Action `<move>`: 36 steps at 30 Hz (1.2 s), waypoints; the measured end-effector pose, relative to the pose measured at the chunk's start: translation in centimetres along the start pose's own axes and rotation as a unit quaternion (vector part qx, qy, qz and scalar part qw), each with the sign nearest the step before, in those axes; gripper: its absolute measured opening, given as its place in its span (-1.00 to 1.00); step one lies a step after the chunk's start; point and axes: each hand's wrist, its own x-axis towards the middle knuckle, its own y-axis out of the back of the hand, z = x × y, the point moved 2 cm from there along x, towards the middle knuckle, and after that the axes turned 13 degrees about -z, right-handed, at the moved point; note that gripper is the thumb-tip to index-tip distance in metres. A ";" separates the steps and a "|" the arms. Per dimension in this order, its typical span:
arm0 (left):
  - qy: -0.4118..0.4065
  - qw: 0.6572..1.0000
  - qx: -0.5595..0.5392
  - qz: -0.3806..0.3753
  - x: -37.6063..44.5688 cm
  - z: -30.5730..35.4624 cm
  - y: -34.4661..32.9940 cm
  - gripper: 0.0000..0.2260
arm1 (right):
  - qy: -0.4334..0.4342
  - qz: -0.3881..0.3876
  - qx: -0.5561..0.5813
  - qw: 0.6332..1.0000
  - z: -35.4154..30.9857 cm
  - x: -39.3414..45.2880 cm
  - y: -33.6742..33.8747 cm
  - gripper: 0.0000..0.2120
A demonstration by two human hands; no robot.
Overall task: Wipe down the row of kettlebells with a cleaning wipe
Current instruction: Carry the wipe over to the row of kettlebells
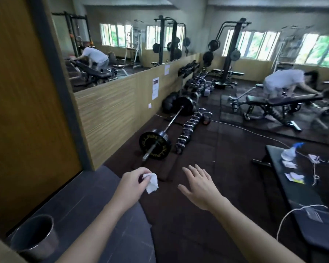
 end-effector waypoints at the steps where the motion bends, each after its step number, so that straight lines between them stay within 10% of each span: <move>1: -0.005 1.000 0.003 -0.011 1.6 1.0 -0.7 -0.90 | -0.011 0.003 0.000 1.000 1.8 0.1 0.8 -0.29; 36: 0.061 0.997 0.024 -0.043 65.4 7.1 -19.8 -0.80 | -0.002 -0.066 -0.012 0.998 48.3 46.8 15.3 -0.28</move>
